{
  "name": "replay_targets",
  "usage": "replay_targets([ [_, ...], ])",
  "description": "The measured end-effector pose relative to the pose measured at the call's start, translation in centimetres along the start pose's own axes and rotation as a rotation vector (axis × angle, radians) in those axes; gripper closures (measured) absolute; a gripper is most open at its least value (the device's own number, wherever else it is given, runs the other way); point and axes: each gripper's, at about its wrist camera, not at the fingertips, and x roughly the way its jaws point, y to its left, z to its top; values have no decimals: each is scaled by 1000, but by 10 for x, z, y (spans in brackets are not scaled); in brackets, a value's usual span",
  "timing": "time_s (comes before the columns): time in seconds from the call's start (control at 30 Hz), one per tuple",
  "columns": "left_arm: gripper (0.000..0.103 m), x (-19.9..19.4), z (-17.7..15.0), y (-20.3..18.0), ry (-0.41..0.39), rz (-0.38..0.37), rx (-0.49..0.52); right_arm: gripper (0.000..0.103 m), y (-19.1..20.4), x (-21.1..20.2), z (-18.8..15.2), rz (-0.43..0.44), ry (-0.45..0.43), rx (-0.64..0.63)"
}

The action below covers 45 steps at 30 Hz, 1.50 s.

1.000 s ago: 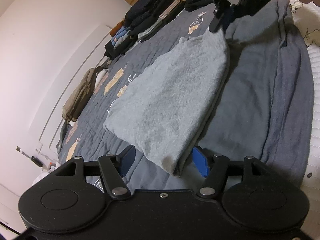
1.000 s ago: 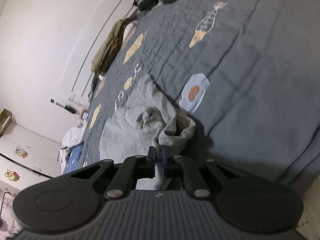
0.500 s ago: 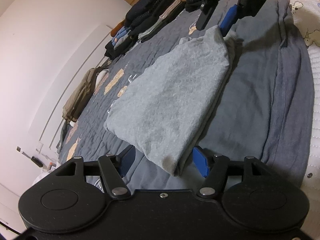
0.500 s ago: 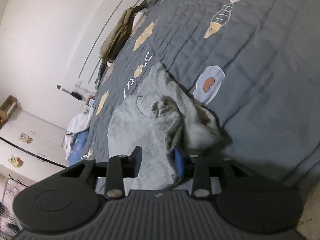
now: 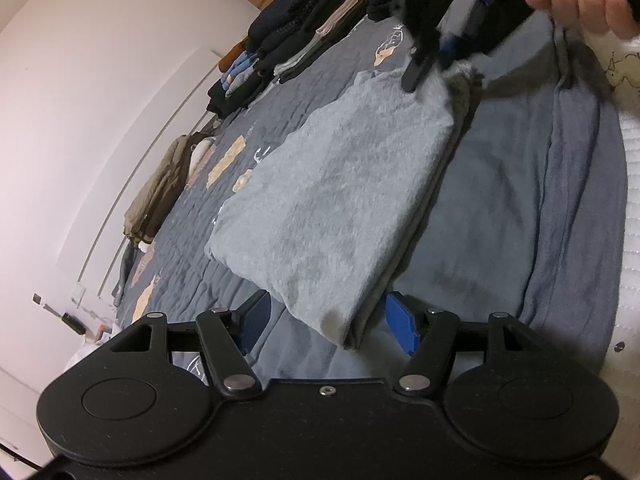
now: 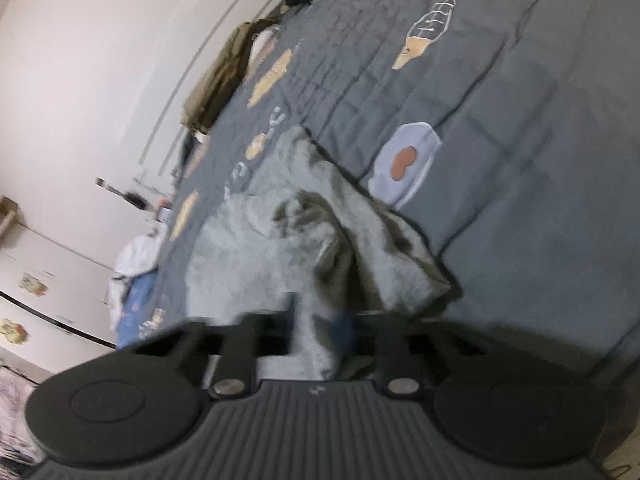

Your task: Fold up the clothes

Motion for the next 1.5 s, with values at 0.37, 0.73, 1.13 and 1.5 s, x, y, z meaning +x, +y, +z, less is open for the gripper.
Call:
replay_targets([
  [0.37,40,-1,0,-3,-10,-9,16,99,-3,-11,10,-45,-106,-23],
  [0.73,40,3,3,-9,-14,4,53,99,0,-11,8,-119,-70,-94],
  [1.13,53,18,5,-19,-34,26,85,94,1,-16,6,-215,-23,-130],
  [1.5,75,22,3,-25,-26,-14,79,46,8,-19,-6,-122,78,-133],
])
